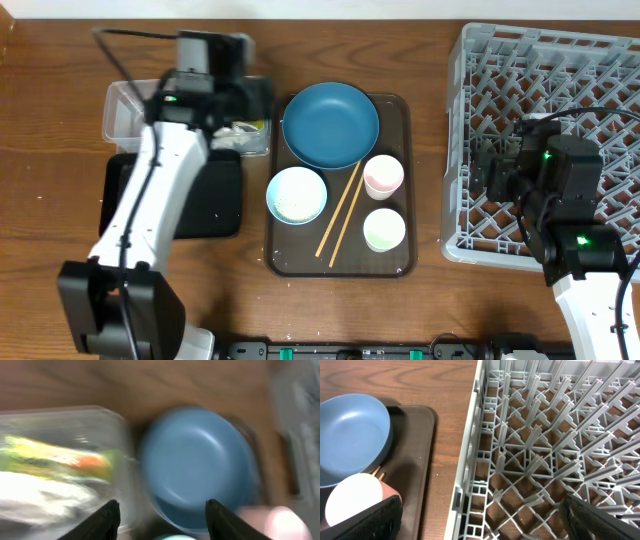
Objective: Sort waste into correct bins and load items into the dishwasher rack
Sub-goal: 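Dump the tissue and yellow wrapper into the clear bin, return plate, then grasp the pink cup with the left gripper, then hand the pink cup from the left gripper to the right gripper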
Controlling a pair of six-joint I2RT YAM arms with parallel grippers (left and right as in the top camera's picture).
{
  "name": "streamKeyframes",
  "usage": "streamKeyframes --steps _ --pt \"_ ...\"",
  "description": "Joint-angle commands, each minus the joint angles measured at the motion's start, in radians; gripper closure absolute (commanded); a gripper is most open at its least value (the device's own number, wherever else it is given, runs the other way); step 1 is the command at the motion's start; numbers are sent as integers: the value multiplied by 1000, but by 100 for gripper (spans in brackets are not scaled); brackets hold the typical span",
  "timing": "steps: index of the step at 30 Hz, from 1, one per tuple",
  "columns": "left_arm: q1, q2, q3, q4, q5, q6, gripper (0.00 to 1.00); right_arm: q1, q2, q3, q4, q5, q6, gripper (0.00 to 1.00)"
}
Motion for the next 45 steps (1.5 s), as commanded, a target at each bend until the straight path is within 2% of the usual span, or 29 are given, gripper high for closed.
streamKeyframes --steps 1,7,13,15,18,20,23,24,29,34,37,39,42,45 --pt "-92 53 -3 -38 120 1 43 8 0 21 0 3 -8 1" --pt "-258 156 -3 0 119 -2 43 8 0 21 0 3 -8 1" --pt "-357 256 -3 30 118 -2 43 8 0 21 0 3 -8 1" --pt "-370 281 -3 29 119 -3 49 8 0 21 -1 3 -8 1" --pt "-378 308 -3 32 119 -34 51 8 0 21 0 3 -8 1" --pt "-378 317 -3 32 119 -40 59 8 0 21 0 3 -8 1" --pt "-374 319 -2 50 119 -40 92 8 0 21 0 3 -8 1" --pt "-371 316 -2 60 120 -41 94 8 0 21 -1 3 -8 1" --pt "-330 274 10 84 165 -98 94 7 0 21 0 12 -8 1" --pt "-231 206 12 141 370 -207 94 7 8 21 32 -2 26 1" --pt "-162 200 12 232 581 -309 94 8 32 21 94 -162 23 1" --pt "-127 204 11 301 719 -373 94 8 61 21 149 -346 -20 1" --pt "-97 206 11 393 863 -441 94 8 126 21 241 -685 -114 1" --pt "-94 206 11 467 962 -497 94 8 199 21 337 -926 -141 1"
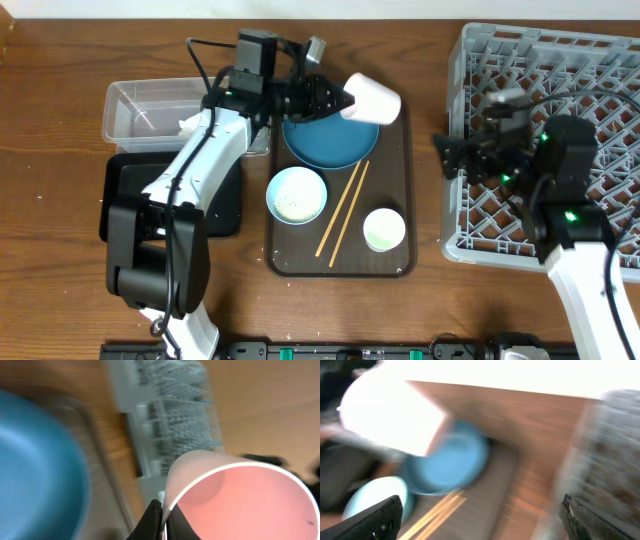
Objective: Sort waste into correct bins and load items into the dishwasher rack
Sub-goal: 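Hand the pink cup from the left gripper to the right gripper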
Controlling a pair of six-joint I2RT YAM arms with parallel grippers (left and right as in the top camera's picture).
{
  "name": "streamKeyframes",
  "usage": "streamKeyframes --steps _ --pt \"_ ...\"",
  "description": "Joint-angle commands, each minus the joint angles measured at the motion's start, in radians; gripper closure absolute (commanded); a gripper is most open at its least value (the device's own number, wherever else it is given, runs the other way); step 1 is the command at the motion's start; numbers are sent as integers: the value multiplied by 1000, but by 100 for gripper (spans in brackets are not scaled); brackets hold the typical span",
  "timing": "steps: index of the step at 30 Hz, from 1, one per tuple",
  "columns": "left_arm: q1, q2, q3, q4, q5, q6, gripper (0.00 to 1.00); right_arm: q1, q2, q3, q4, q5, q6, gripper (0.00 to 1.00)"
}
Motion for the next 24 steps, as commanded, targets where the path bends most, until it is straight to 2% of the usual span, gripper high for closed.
streamKeyframes --steps 1,4,7,14,19,23,24 --pt "-10 -12 10 47 238 -124 94 8 75 19 75 -441 -70 1" --pt "-24 -12 10 56 259 -150 94 10 140 19 185 -553 -69 1" --pt "-41 -12 10 55 275 -150 94 10 183 19 265 -583 -69 1" --pt "-81 -12 10 55 274 -165 94 10 210 19 344 -623 -69 1" --pt "-99 -12 10 55 273 -166 94 10 210 19 351 -623 -69 30" --pt "-99 -12 10 55 273 -170 94 10 210 19 350 -623 -68 49" --pt "-99 -12 10 55 273 -170 94 10 210 19 349 -623 -68 51"
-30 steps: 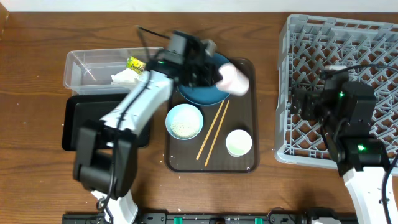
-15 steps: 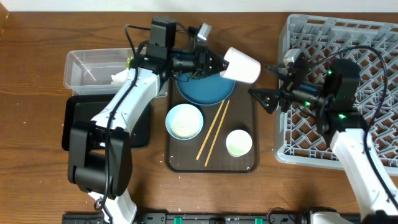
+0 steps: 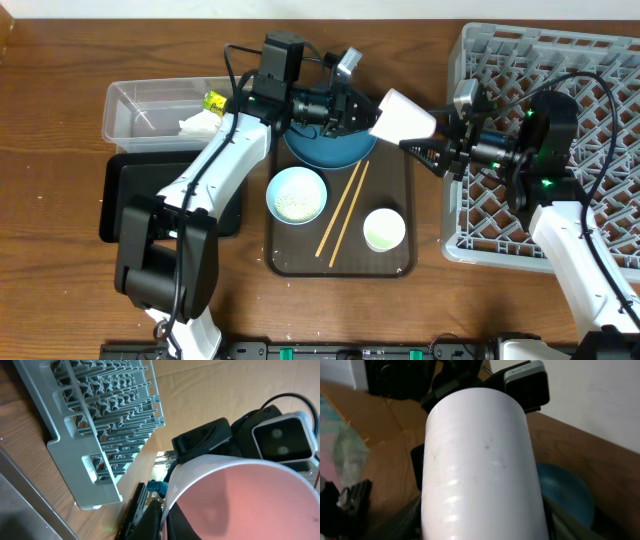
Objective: Sort waste into correct bins and load items into the dishwasher rack
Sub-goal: 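Hand the pink cup from the left gripper to the right gripper, then place the pink cup into the dish rack with the right gripper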
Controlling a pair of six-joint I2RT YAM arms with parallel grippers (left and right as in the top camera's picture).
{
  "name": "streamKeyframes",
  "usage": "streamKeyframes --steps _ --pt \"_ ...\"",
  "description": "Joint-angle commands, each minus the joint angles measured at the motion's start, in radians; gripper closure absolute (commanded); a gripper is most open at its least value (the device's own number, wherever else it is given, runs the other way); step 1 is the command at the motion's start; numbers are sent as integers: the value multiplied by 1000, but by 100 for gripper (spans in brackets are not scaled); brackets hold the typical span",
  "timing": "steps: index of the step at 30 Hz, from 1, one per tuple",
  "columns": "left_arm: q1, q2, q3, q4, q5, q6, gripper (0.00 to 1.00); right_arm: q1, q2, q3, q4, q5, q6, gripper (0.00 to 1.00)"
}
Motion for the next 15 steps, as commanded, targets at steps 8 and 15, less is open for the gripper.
streamKeyframes --steps 8,15 --pt "-5 -12 10 -53 -126 134 53 5 2 16 -86 52 20 74" --pt "12 -30 10 -410 -710 355 44 -23 -34 24 -244 449 48 99"
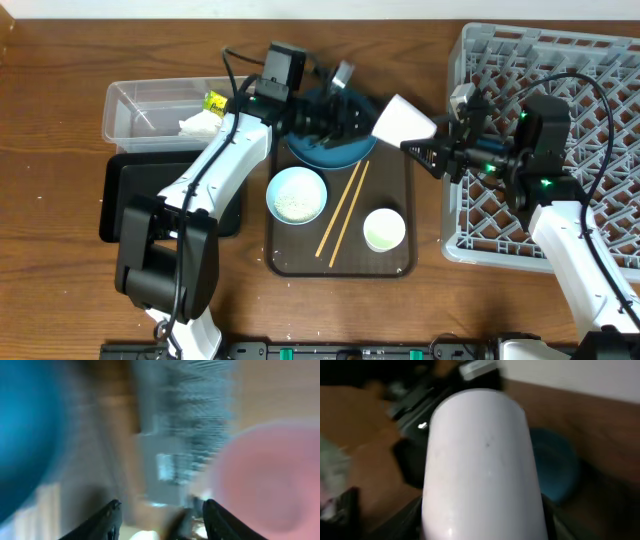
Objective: Sort waste into correct bins and load items into the dishwasher rack
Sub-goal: 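Place the pink cup into the dish rack with the right gripper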
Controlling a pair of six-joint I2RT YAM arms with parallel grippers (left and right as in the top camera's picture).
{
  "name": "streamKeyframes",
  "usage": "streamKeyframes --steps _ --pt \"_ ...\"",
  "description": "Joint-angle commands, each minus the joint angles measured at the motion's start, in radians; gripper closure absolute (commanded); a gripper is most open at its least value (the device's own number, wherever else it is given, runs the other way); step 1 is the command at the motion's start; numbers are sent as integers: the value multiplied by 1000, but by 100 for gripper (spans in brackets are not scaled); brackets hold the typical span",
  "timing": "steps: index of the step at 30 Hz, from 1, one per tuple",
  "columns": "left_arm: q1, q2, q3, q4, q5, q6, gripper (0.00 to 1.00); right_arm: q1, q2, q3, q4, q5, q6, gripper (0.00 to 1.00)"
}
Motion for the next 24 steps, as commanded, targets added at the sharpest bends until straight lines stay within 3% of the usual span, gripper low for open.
streamKeyframes --steps 1,10,17,24 --pt "22 -45 8 -116 -399 169 44 -35 -50 32 -71 291 36 99" --pt "77 -232 8 -317 -722 232 43 -265 -117 265 -515 741 159 99" --pt "83 -286 8 -340 -741 231 43 -511 -108 381 -654 971 209 99" --pt "83 -285 7 -345 -742 231 43 -751 -28 402 -676 1001 268 99"
